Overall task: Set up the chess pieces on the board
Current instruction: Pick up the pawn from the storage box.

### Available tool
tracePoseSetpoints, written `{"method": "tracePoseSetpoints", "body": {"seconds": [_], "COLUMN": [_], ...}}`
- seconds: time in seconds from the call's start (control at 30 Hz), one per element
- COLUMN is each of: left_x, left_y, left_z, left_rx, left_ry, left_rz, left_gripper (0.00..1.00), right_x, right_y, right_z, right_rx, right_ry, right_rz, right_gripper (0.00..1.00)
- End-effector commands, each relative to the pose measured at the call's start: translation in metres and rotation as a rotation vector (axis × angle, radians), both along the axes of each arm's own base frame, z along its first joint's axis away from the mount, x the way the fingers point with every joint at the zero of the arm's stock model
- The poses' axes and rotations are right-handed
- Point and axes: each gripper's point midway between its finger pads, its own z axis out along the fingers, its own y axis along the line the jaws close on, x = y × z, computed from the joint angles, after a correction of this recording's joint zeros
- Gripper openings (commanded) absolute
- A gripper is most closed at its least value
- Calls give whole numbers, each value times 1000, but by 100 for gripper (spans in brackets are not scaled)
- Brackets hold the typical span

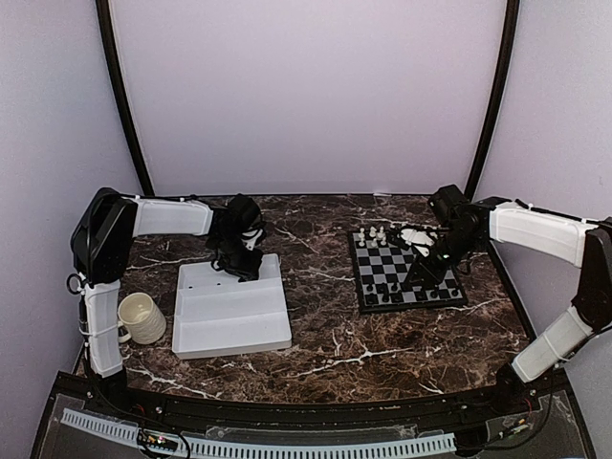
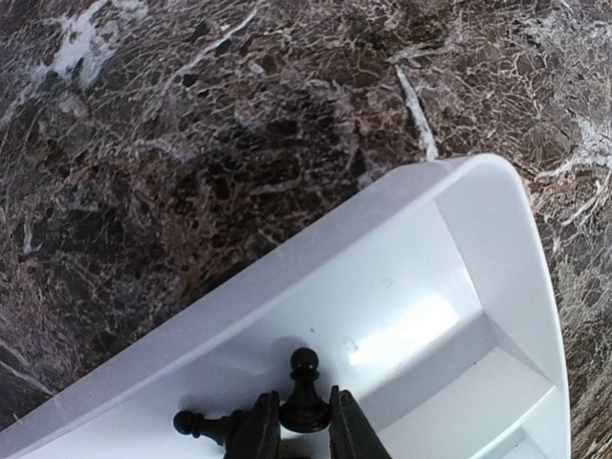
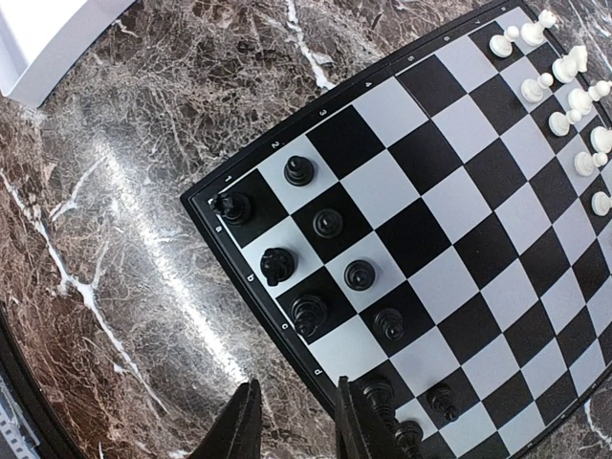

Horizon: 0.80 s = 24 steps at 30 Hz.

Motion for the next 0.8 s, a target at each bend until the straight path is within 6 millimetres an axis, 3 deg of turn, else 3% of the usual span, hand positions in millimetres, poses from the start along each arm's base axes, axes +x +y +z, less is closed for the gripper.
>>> {"method": "tracePoseSetpoints", "body": {"seconds": [0.0, 0.17, 0.3, 0.43, 0.53, 0.57, 0.6, 0.63, 0.67, 0.77], "left_x": [0, -5, -7, -20, -35, -37, -45, -50, -57, -75], "left_y": [-1, 3, -3, -14, -22, -29, -31, -40, -41, -60], "left_z": [-1, 21, 68, 96, 103, 115, 112, 126, 123, 144], "left_rx": [11, 9, -97, -217, -301, -331, -345, -379, -387, -456], "left_ry": [7, -41, -205, -287, -298, -344, -346, -404, -409, -500], "left_rz": [-33, -70, -144, -213, -269, -302, -336, -395, -421, -532], "left_gripper": [15, 11, 8, 7, 8, 8, 8, 8, 8, 8], "right_x": [8, 13, 20, 28, 36, 40, 46, 50, 53, 53], "right_y": [3, 6, 16, 34, 53, 62, 71, 82, 93, 132], "right_z": [7, 20, 34, 46, 56, 60, 65, 72, 76, 87], "right_rx": [21, 33, 77, 130, 160, 183, 217, 266, 321, 465], "right_ry": [-24, -46, -57, -52, -60, -60, -48, -25, 23, 207], "right_rz": [3, 9, 26, 56, 82, 80, 72, 66, 67, 110], "right_gripper": [28, 28, 28, 28, 28, 28, 28, 29, 29, 30]}}
